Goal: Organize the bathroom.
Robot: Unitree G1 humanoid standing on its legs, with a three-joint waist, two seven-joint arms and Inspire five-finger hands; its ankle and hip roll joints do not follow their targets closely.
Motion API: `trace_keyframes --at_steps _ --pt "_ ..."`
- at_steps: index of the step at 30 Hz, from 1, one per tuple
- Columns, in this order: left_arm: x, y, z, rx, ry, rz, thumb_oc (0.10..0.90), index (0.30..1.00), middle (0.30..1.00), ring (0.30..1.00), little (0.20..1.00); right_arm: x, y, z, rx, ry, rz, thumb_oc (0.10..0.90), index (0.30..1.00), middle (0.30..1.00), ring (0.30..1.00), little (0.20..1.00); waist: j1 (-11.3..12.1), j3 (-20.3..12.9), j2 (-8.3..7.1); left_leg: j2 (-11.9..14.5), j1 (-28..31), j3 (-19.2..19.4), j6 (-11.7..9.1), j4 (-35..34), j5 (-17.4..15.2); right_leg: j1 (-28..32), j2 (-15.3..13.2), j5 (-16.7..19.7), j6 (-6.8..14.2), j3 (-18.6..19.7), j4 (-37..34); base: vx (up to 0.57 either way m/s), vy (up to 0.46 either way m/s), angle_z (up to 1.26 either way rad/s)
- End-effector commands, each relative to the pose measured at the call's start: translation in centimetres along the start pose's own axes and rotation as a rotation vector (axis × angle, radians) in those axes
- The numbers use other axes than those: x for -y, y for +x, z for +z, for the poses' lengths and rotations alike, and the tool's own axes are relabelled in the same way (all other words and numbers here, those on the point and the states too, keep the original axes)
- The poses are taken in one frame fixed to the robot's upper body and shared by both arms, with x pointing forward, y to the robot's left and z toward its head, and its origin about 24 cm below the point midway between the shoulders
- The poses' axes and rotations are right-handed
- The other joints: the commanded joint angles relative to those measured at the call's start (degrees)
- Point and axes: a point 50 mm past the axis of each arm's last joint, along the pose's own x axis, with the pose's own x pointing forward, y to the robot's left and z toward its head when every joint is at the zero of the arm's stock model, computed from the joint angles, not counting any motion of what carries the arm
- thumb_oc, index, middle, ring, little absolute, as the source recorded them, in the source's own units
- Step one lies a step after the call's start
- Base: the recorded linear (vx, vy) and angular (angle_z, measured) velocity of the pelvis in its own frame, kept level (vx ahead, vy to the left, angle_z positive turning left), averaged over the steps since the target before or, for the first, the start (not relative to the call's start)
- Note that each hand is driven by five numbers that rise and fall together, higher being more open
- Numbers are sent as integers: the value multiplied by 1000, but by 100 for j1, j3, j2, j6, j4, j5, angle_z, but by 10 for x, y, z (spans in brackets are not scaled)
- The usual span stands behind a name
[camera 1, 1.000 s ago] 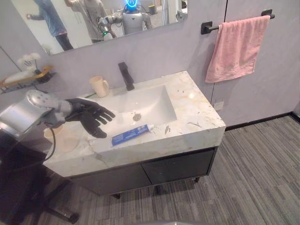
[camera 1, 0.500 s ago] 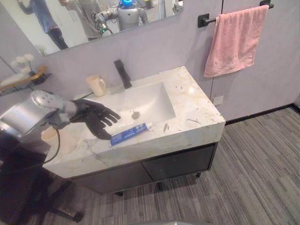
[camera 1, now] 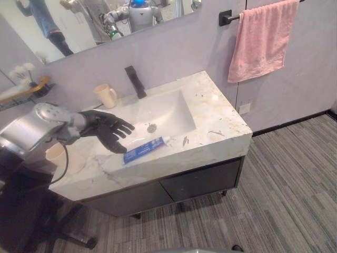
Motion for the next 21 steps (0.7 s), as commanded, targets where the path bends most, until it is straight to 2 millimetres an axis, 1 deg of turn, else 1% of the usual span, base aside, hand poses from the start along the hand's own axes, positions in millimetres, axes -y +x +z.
trace_keyframes --at_steps 1,5,6,10,12,16,21 --pt "-60 -53 19 167 -86 358 800 900 900 900 900 31 4 -12 -10 -43 -133 800 900 900 900 900 -53 0 63 205 59 278 146 61 -18 -339 -273 -210 135 -88 364 -3 23 -4" --pt "-66 -50 10 192 -148 431 800 900 900 900 900 32 3 -7 25 -60 -153 800 900 900 900 900 -95 22 69 203 48 288 155 61 -23 -382 -272 -226 130 -61 399 -9 15 -4" --pt "-68 -48 6 189 -168 451 800 900 900 900 900 31 3 -5 36 -68 -156 800 900 900 900 900 -120 31 64 212 47 308 155 61 -26 -401 -270 -238 127 -52 420 0 0 0" --pt "-72 -45 -5 164 -207 473 800 900 900 900 900 30 3 -3 53 -81 -162 800 900 900 900 900 -163 43 48 225 54 336 159 64 -31 -425 -261 -255 119 -27 449 0 0 0" --pt "-74 -40 -14 149 -238 485 800 900 900 900 900 30 2 0 65 -89 -164 800 900 900 900 900 -205 46 30 229 68 357 164 54 -39 -442 -249 -264 114 3 460 4 -6 -7" --pt "-72 -31 -23 125 -267 479 800 900 900 900 900 31 2 2 78 -95 -166 800 900 900 900 900 -258 92 -1 237 42 373 169 82 -41 -495 -237 -271 104 55 501 -9 -9 -5" --pt "-68 -23 -27 117 -284 465 800 900 900 900 900 34 1 7 83 -96 -167 800 900 900 900 900 -291 155 0 233 22 395 175 99 -41 -549 -238 -272 92 72 540 -29 8 -6"
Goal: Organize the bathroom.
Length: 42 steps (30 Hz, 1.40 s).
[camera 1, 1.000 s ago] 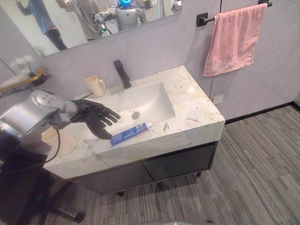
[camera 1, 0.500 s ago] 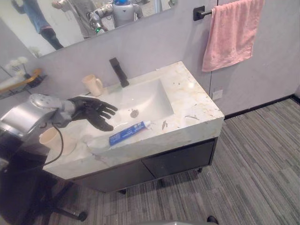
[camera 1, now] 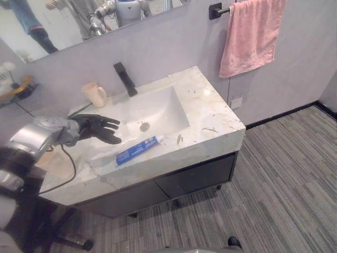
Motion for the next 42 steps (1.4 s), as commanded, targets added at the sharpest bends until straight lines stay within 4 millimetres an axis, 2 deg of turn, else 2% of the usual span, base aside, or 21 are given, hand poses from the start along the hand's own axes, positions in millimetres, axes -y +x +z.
trace_keyframes --at_steps 1,10,20,26,31,42 --pt "-54 -43 35 194 -17 252 800 900 900 900 900 33 4 -6 -29 -74 -101 800 900 900 900 900 -106 -1 73 232 35 222 165 106 -30 -417 -244 -298 64 -107 513 -16 5 -3" --pt "-49 -45 38 186 2 222 800 900 900 900 900 27 3 -10 -55 -69 -77 800 900 900 900 900 -115 -3 17 238 73 244 171 91 -31 -366 -225 -277 69 -114 466 0 0 0" --pt "-50 -45 34 146 31 204 800 900 900 900 900 20 2 -17 -112 -67 -46 800 900 900 900 900 -50 -78 -151 288 59 161 171 85 -33 -318 -185 -272 71 -156 421 -3 -4 0" --pt "-45 -44 41 162 89 182 800 900 900 900 900 20 2 -21 -156 -40 -46 800 900 900 900 900 -17 -94 -210 307 71 153 167 82 -46 -278 -179 -262 72 -187 375 0 -1 1" --pt "-44 -49 47 178 116 175 800 900 900 900 900 16 1 -32 -216 -30 -40 800 900 900 900 900 18 -171 -258 326 117 140 161 30 -58 -211 -158 -236 88 -226 292 0 -1 1" --pt "-44 -49 40 178 95 176 800 900 900 900 900 12 0 -39 -254 -38 -39 800 900 900 900 900 106 -312 -322 362 145 109 149 20 -87 -137 -132 -206 95 -226 200 4 15 0"
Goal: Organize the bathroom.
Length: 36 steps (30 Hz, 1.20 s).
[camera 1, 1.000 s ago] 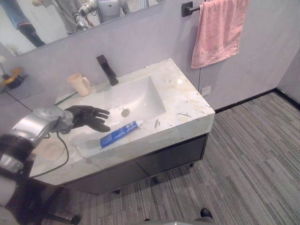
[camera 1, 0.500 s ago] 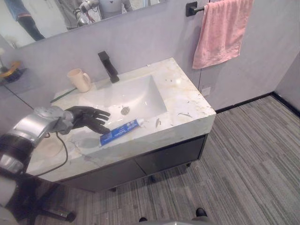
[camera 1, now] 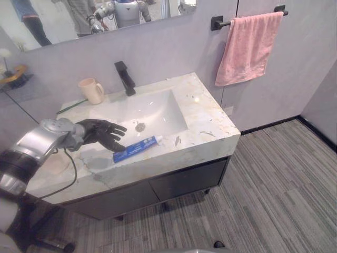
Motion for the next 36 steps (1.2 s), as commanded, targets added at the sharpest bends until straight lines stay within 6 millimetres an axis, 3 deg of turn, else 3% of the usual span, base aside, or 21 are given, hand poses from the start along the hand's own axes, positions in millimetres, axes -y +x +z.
trace_keyframes --at_steps 1,5,10,24,30,36 --pt "-56 -55 31 177 5 285 800 900 900 900 900 25 6 -30 -126 -8 -95 800 900 900 900 900 147 -160 274 350 124 189 138 21 -105 -211 -131 -226 103 -157 187 0 0 0" --pt "-59 -53 29 197 9 310 800 900 900 900 900 25 6 -33 -134 -13 -95 800 900 900 900 900 177 -214 227 362 135 165 141 21 -118 -186 -129 -223 107 -169 167 4 -3 1" --pt "-60 -54 42 268 65 347 800 900 900 900 900 21 6 -34 -142 -21 -85 800 900 900 900 900 212 -243 139 390 138 131 139 21 -135 -170 -122 -231 104 -199 157 3 -4 1" --pt "-59 -58 47 280 118 339 800 900 900 900 900 18 6 -40 -161 -39 -82 800 900 900 900 900 211 -306 189 407 162 148 129 21 -151 -153 -123 -230 125 -198 146 0 0 0" --pt "-51 -60 62 328 177 300 800 900 900 900 900 26 6 -42 -169 -21 -98 800 900 900 900 900 170 -299 230 401 186 200 120 21 -149 -144 -117 -211 128 -166 120 -1 10 -1" --pt "-49 -61 69 350 196 269 800 900 900 900 900 23 6 -44 -190 -19 -90 800 900 900 900 900 177 -342 210 399 215 208 120 21 -155 -95 -116 -181 134 -157 69 0 0 0"
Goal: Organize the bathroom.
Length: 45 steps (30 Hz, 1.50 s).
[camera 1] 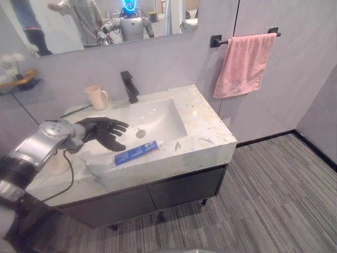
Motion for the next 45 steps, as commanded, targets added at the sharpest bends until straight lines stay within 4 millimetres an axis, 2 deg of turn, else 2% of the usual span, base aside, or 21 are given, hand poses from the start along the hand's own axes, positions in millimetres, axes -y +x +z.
trace_keyframes --at_steps 1,12,17,27,45 --pt "-61 -50 67 232 107 238 800 900 900 900 900 33 4 -17 -110 6 -105 800 900 900 900 900 104 55 327 305 208 180 163 23 -162 -80 -191 -167 179 -194 97 0 0 0" --pt "-55 -44 65 228 134 191 800 900 900 900 900 34 3 -15 -111 12 -106 800 900 900 900 900 125 14 267 324 197 153 172 23 -157 -87 -177 -148 178 -150 89 -1 1 0" --pt "-47 -40 73 216 205 144 800 900 900 900 900 34 3 -14 -116 25 -104 800 900 900 900 900 140 -4 263 325 214 153 176 23 -169 -63 -177 -152 181 -175 84 0 0 0" --pt "-46 -44 75 178 260 112 800 900 900 900 900 35 4 -21 -135 31 -104 800 900 900 900 900 140 -20 330 300 221 176 170 23 -161 -51 -196 -129 198 -210 70 0 0 0" --pt "-46 -52 75 97 353 73 800 900 900 900 900 39 5 -21 -114 29 -108 800 900 900 900 900 206 10 336 289 185 112 168 23 -135 -53 -202 -124 197 -280 87 0 1 1"
